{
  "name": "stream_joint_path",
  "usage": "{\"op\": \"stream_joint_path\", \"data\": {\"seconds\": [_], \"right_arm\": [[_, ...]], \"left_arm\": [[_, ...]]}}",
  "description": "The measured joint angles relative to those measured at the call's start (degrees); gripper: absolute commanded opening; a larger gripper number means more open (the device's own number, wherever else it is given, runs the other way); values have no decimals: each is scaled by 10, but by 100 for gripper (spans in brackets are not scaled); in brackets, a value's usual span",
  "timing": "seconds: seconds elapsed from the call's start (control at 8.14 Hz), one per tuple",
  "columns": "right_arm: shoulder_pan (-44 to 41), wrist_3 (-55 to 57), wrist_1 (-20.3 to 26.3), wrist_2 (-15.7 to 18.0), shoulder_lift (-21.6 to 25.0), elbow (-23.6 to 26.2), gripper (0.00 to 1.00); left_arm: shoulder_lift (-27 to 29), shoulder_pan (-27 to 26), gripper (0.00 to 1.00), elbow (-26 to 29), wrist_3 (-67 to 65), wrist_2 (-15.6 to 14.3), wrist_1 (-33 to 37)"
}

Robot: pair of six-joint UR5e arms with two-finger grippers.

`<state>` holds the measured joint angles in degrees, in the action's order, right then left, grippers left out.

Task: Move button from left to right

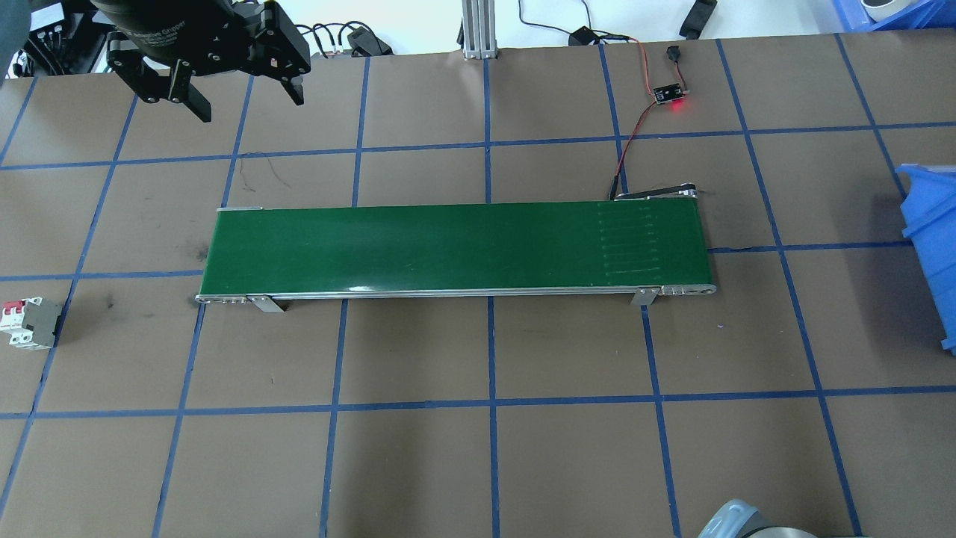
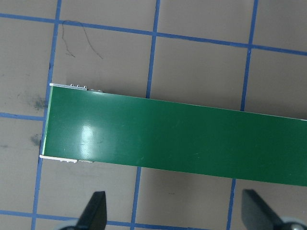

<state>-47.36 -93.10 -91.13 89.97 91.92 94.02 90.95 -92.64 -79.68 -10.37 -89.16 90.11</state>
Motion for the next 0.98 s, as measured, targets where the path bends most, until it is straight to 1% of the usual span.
{"op": "stream_joint_path", "data": {"seconds": [0.12, 0.25, 0.37, 0.74, 0.86, 0.98], "right_arm": [[-45, 85, 33, -2, 20, -6, 100], [-97, 172, 52, -5, 35, -11, 100], [-157, 269, 60, -6, 46, -20, 100], [-359, 563, 57, -1, 48, -42, 100], [-404, 637, 45, 0, 43, -44, 100], [-430, 693, 32, 3, 34, -47, 100]], "left_arm": [[-4, 0, 100, -2, 0, 0, 3], [-7, 1, 100, -4, 0, 0, 7], [-8, 4, 100, -5, 1, 0, 10], [-10, 6, 100, -6, 1, 0, 19], [-10, 6, 100, -8, 1, 1, 19], [-10, 6, 100, -9, 1, 2, 19]]}}
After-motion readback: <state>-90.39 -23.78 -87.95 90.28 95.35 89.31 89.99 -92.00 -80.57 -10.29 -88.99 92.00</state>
